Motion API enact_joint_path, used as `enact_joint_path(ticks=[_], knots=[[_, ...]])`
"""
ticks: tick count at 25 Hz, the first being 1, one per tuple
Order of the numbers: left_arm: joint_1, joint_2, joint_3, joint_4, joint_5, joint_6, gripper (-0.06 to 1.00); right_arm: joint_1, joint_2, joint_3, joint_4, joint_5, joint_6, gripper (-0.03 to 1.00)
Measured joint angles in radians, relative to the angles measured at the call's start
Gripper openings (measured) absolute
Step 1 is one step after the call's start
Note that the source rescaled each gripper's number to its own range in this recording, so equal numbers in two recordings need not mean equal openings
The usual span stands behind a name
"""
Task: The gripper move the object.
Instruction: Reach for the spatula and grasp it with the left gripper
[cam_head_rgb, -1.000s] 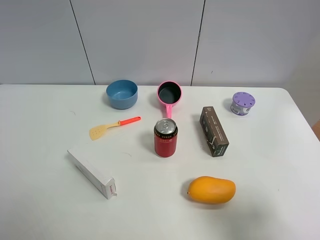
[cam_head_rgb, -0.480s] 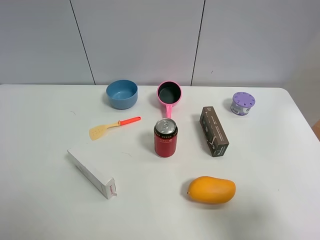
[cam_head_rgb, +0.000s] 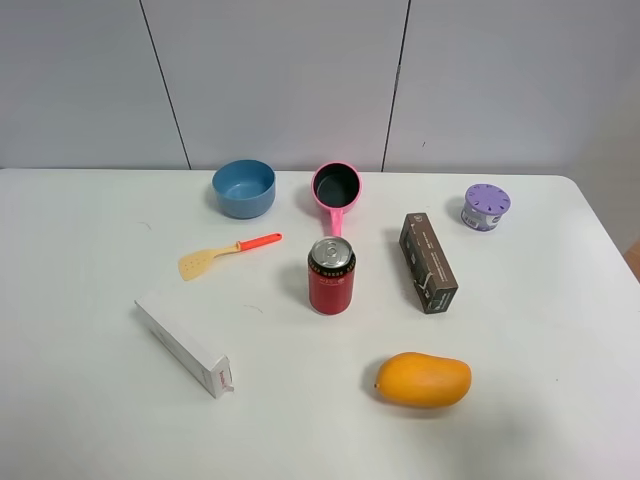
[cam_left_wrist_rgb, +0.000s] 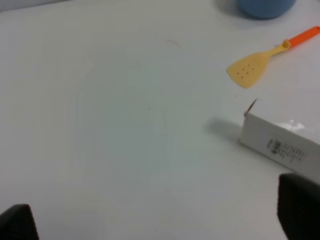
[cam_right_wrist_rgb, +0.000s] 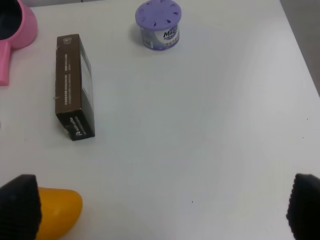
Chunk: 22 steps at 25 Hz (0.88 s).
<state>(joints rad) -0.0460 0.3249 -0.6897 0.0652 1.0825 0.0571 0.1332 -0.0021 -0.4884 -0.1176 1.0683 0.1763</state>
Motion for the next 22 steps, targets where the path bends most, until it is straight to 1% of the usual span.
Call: enact_joint_path(ticks=[5,14,19,22], knots=[[-0.043,0.202,-0.120,0.000,-0.029,0.023,1.00,0.000,0.000,0.000,0.000,0.000,0.000,1.00],[-0.160,0.635,-0.338,0.022,-0.059,0.079,1.00,0.000,0.000,0.000,0.000,0.000,0.000,1.00],[-0.169,0.845,-0.455,0.023,-0.070,0.110,1.00,0.000,0.000,0.000,0.000,0.000,0.000,1.00],[-0.169,0.941,-0.497,0.023,-0.080,0.125,1.00,0.000,0.000,0.000,0.000,0.000,0.000,1.00]])
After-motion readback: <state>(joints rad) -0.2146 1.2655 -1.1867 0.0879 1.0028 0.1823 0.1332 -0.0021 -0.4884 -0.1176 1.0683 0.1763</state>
